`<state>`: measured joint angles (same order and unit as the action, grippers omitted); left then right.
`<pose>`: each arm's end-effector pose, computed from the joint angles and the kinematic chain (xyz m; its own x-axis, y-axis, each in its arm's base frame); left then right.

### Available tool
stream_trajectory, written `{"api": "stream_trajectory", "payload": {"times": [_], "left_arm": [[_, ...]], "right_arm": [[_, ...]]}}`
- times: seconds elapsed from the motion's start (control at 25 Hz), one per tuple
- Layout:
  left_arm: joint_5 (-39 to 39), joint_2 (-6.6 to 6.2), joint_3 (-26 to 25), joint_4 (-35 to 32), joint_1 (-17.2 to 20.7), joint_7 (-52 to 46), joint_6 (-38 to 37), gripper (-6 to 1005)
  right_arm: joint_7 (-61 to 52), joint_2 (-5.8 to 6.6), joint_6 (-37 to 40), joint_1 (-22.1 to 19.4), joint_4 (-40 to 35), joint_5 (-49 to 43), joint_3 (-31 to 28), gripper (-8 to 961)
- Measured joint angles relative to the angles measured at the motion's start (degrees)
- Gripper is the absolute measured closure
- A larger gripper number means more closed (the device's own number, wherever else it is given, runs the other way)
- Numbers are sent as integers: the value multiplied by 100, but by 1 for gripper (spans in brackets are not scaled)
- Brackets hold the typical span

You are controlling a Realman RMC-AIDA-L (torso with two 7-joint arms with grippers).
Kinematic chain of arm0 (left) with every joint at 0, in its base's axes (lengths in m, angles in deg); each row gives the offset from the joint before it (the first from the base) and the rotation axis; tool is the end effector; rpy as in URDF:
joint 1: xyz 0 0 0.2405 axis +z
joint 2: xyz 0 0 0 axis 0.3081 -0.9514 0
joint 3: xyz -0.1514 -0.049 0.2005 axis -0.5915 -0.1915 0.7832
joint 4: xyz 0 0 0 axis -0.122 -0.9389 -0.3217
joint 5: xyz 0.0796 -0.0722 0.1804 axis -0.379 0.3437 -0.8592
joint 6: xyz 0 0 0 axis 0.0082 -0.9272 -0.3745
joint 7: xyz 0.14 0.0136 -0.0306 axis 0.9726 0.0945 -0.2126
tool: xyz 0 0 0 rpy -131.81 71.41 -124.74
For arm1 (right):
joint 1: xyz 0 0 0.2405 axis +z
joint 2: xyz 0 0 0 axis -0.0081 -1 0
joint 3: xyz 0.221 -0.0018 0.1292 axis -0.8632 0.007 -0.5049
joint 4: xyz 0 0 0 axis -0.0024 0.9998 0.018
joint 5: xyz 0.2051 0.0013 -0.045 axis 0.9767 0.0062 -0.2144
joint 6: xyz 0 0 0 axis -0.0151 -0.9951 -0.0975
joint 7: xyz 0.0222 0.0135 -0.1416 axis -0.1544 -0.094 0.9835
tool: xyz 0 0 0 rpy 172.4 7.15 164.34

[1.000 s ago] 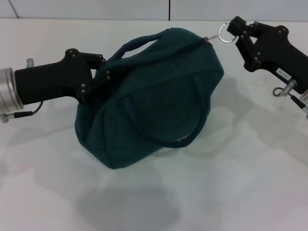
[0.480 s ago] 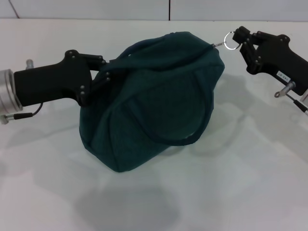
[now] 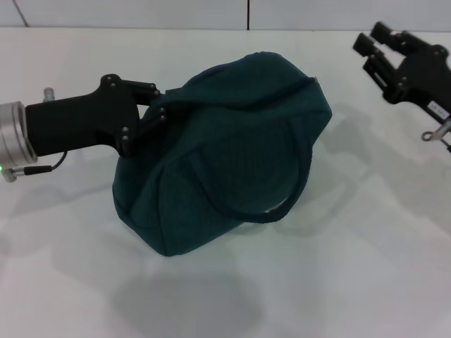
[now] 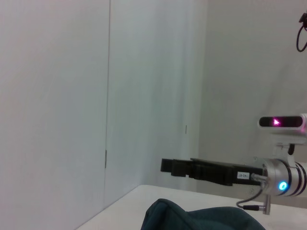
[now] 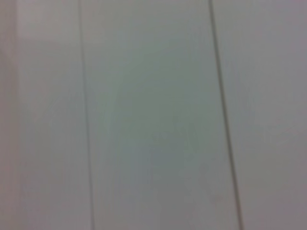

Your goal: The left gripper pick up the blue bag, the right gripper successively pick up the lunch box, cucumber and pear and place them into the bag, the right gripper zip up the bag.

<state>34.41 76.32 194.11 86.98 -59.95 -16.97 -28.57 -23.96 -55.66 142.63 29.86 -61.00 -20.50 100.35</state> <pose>-0.2587 0.3229 0.0383 0.7449 0.0589 0.6646 0.2710 -0.9369 -0.2207 0.2333 0.3566 -0.0159 0.5728 0.0885 -0.8149 -0.5346 -0.7133 -0.4532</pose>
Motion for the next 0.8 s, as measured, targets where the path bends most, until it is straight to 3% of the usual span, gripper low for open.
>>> {"api": "stream_trajectory", "payload": {"times": [0.48,0.8], "left_arm": [[-28,42,0,1,-89,12,16,890],[-36,94,0,-9,-135,29,24,891]], "right_arm": [[698,-8,-750,-141,292,-525,-74,574],[686,-62,-987,-55,180,-1152,-20,581]]}}
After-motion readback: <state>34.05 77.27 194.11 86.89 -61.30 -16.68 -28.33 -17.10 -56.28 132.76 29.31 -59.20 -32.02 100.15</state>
